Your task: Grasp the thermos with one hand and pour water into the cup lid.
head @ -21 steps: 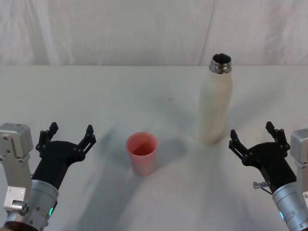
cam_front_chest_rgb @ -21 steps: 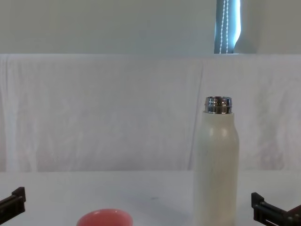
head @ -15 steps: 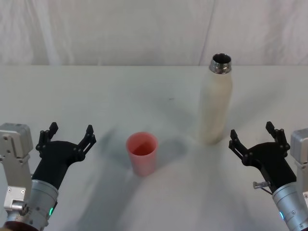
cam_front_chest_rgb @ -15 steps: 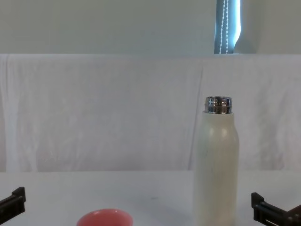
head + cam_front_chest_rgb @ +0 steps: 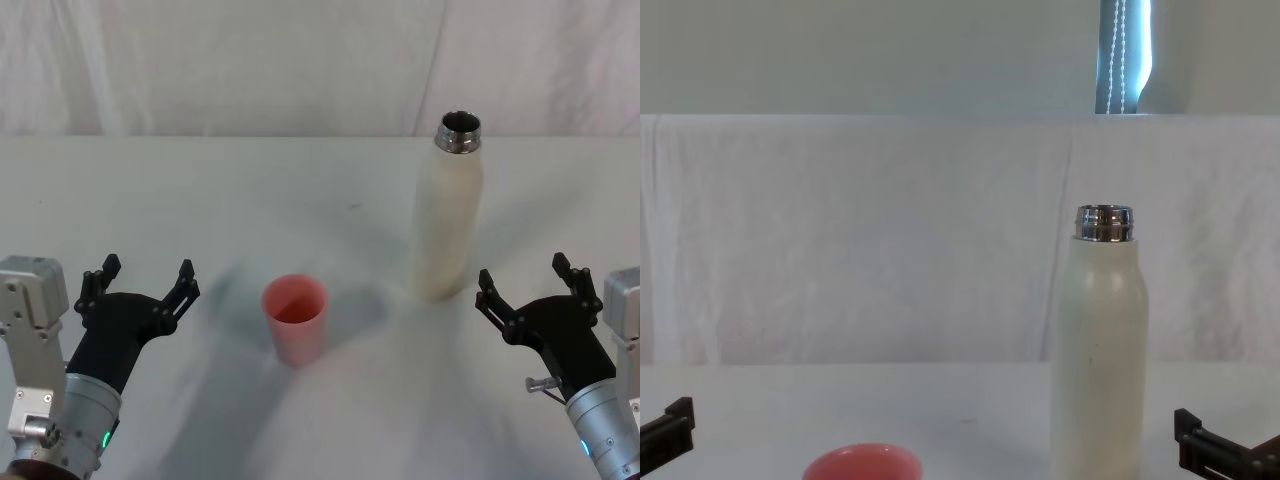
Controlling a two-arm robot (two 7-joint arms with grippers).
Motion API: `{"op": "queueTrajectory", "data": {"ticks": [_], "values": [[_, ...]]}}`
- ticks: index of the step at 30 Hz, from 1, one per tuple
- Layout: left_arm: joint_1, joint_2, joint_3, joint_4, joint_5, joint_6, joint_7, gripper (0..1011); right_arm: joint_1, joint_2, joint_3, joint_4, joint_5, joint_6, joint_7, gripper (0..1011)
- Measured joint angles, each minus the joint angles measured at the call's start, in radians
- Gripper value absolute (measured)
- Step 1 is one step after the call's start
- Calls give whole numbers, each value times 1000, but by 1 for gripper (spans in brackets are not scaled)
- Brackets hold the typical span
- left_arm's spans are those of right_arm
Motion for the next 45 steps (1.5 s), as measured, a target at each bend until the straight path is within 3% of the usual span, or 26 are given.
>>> {"op": "queueTrajectory", "data": {"ticks": [35,45], "values": [[0,0,0,0,0,0,0,1001,0,0,0,0,0,0,0,1000],[0,0,0,0,0,0,0,1001,3,-26,9,-6,-22,1,32,1000]]}}
